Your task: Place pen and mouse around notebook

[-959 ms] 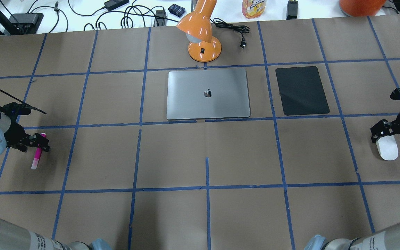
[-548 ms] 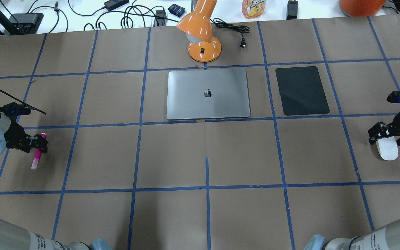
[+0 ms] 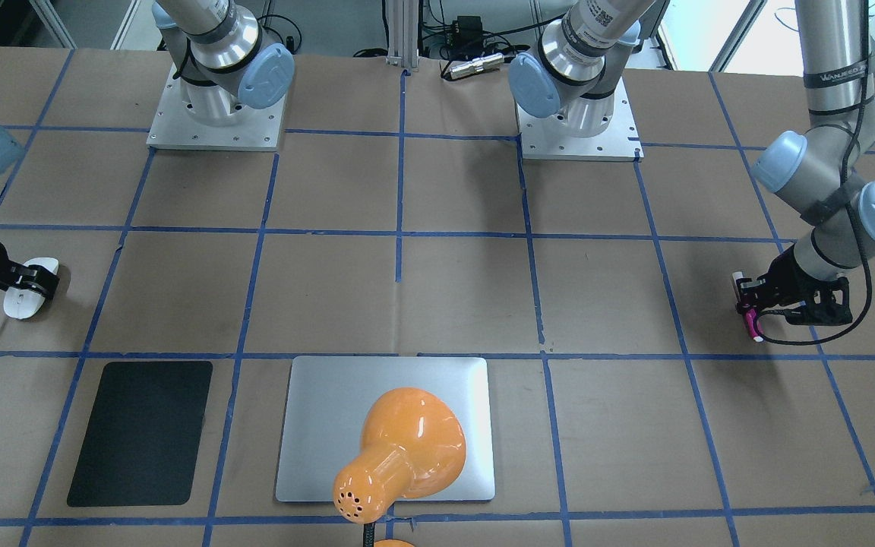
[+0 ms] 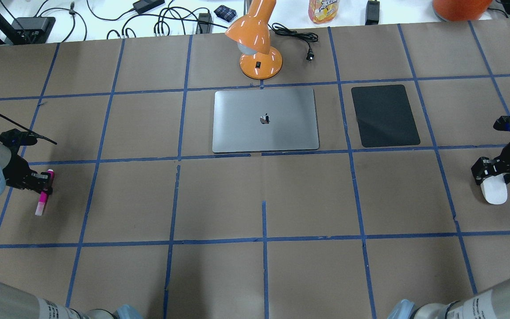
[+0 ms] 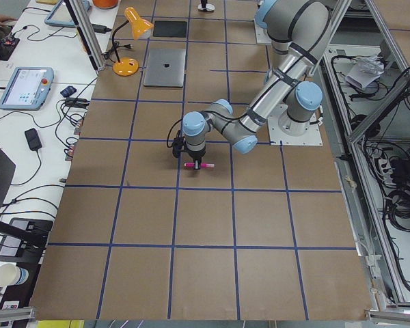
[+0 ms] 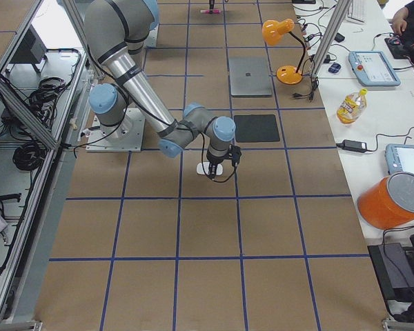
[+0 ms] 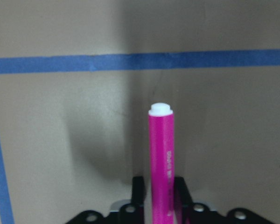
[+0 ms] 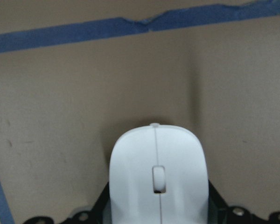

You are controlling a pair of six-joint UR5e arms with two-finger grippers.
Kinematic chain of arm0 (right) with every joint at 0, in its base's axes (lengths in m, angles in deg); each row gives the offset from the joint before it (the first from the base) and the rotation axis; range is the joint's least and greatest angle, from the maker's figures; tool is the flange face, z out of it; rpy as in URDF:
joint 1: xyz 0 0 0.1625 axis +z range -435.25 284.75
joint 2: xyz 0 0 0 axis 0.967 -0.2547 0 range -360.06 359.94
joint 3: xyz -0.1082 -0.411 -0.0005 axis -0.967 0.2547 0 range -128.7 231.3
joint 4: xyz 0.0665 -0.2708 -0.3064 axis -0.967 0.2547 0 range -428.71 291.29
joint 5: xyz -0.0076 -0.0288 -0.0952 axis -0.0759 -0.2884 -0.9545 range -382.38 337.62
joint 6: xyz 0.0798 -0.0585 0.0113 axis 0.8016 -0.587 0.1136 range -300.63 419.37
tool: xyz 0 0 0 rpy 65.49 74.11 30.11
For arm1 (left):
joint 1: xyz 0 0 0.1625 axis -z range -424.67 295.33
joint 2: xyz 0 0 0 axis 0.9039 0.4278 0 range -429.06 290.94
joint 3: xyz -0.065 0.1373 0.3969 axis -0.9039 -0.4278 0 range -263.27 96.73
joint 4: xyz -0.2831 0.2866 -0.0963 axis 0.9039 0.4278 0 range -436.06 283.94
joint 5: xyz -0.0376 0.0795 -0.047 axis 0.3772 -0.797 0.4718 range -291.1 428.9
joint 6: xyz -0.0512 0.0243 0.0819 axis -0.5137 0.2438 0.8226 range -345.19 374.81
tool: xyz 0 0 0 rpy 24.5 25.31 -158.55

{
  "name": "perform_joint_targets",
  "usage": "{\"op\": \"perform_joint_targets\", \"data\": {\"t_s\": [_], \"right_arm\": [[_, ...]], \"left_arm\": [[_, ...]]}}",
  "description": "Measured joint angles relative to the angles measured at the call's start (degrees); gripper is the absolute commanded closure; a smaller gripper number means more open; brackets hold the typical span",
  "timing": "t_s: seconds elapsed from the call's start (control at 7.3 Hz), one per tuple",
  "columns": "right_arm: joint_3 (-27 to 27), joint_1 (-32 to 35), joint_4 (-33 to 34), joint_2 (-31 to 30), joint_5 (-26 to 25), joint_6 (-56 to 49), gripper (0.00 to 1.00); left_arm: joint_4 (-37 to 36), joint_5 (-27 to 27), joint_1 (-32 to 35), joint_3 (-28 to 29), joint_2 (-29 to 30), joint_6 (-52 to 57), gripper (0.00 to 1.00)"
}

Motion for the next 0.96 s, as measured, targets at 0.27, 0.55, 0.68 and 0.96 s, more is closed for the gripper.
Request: {"op": "perform_joint_targets", "data": {"t_s": [0.27, 0.55, 0.68, 0.96], "right_arm": [[2.09, 0.82, -1.43, -0.69, 0.19, 0.38, 0.59], [11.21, 6.08, -8.75, -0.89, 0.52, 2.45, 0.59], [17.51, 9.89, -13.75, 0.22, 0.48, 5.12, 0.58], [27.35, 16.51, -19.02, 5.07, 0.8, 9.99, 0.58]], "left_arm": [[0.32, -0.37, 0.07, 0.13, -0.61, -0.02, 0.99], [4.15, -1.35, 0.65, 0.62, -4.15, -0.61, 0.99], [7.77, -0.54, 1.57, 0.64, -7.15, -1.41, 0.99], [13.54, 1.58, 7.33, 0.29, -13.17, -5.37, 0.99]]}}
